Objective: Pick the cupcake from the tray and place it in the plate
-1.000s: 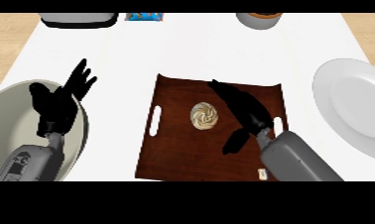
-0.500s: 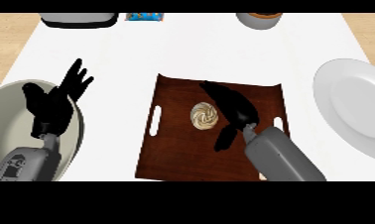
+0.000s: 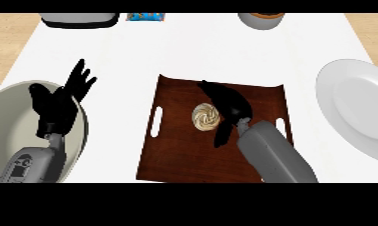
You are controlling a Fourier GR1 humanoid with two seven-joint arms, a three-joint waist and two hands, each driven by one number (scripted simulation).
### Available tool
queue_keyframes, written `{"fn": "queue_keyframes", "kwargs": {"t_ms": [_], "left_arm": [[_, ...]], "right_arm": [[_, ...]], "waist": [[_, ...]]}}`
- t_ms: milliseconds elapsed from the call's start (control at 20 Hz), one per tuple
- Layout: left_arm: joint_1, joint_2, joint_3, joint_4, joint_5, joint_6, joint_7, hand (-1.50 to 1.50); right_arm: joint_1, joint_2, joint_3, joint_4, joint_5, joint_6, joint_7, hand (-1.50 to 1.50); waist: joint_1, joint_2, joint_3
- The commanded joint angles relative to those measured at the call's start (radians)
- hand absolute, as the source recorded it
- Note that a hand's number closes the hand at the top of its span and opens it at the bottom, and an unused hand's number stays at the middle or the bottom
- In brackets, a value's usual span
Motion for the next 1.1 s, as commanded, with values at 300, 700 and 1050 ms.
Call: {"fn": "queue_keyframes", "kwargs": {"t_ms": [300,700,1050], "left_arm": [[-0.003,-0.013,0.033,-0.023,-0.025,-0.032,0.021,0.00],[0.033,-0.068,0.008,-0.079,-0.065,-0.014,0.043,0.00],[0.009,-0.080,0.030,0.005,-0.088,0.016,0.008,0.00]], "right_arm": [[-0.021,0.064,0.038,0.068,0.063,0.027,-0.113,1.50],[-0.052,0.065,0.009,0.110,0.060,-0.102,-0.107,1.50],[0.275,-0.160,-0.040,-0.280,0.117,-0.124,-0.098,1.50]], "waist": [[0.002,0.000,0.000],[0.007,0.000,0.001],[-0.031,-0.006,0.000]]}}
